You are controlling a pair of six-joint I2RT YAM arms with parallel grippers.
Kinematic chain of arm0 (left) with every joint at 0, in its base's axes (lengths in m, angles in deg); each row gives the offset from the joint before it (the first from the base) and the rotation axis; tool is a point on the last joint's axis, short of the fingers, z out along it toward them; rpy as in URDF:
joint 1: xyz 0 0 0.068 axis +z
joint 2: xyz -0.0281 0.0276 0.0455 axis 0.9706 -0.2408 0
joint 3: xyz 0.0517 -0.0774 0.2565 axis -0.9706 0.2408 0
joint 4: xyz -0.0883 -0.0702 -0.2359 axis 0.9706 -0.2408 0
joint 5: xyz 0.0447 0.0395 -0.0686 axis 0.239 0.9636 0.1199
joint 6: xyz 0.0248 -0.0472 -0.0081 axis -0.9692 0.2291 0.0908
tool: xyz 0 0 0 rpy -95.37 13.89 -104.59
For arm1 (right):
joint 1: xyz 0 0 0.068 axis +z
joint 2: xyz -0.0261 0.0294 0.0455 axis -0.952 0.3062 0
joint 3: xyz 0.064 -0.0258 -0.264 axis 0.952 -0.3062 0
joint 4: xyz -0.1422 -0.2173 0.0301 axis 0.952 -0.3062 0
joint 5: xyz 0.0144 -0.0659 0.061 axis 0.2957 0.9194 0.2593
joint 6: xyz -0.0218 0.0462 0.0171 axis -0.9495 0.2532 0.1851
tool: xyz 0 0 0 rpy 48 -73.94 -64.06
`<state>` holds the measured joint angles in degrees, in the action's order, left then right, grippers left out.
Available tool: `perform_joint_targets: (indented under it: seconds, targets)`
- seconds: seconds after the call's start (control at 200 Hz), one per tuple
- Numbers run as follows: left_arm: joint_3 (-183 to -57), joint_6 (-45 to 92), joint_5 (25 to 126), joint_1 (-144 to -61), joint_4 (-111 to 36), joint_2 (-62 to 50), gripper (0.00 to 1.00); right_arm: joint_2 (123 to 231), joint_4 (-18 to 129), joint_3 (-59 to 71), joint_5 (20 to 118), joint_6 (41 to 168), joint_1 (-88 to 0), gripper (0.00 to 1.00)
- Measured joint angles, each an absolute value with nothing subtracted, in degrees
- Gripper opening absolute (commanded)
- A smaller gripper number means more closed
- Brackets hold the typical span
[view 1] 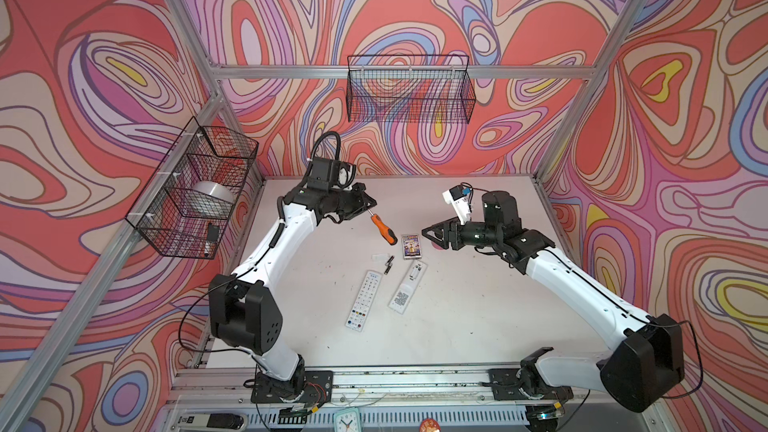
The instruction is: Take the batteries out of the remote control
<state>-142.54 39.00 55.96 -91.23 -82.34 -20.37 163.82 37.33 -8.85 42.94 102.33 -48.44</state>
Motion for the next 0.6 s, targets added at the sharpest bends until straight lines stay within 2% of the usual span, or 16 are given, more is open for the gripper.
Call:
perform_joint_targets:
  seconds: [0.095,0.235,0.356,0.381,0.396,0.601]
  targets:
    - [-151.67,29.1,63.67,-91.12,-95.08,-27.54,0.02,163.82,36.5,-8.85,43.03,102.02,-48.44,0.76]
    - [-156.2,20.58,73.29,-91.29,-106.03,-37.15,0.02,163.82,35.43,-8.56,43.18,101.34,-48.44,0.79]
    - [-157.38,15.88,80.72,-92.08,-110.16,-42.95,0.02,163.82,34.62,-8.43,43.25,101.0,-48.44,0.86]
    - [-157.97,15.09,82.01,-92.34,-110.69,-43.95,0.02,163.82,34.43,-8.43,43.31,101.0,-48.44,0.96]
    - [-158.45,14.59,82.78,-92.6,-111.0,-44.65,0.02,163.82,34.3,-8.43,43.35,101.0,-48.44,0.98]
    - [-165.27,10.41,88.74,-95.44,-111.5,-50.9,0.05,162.75,33.27,-8.5,44.27,101.39,-48.44,0.98]
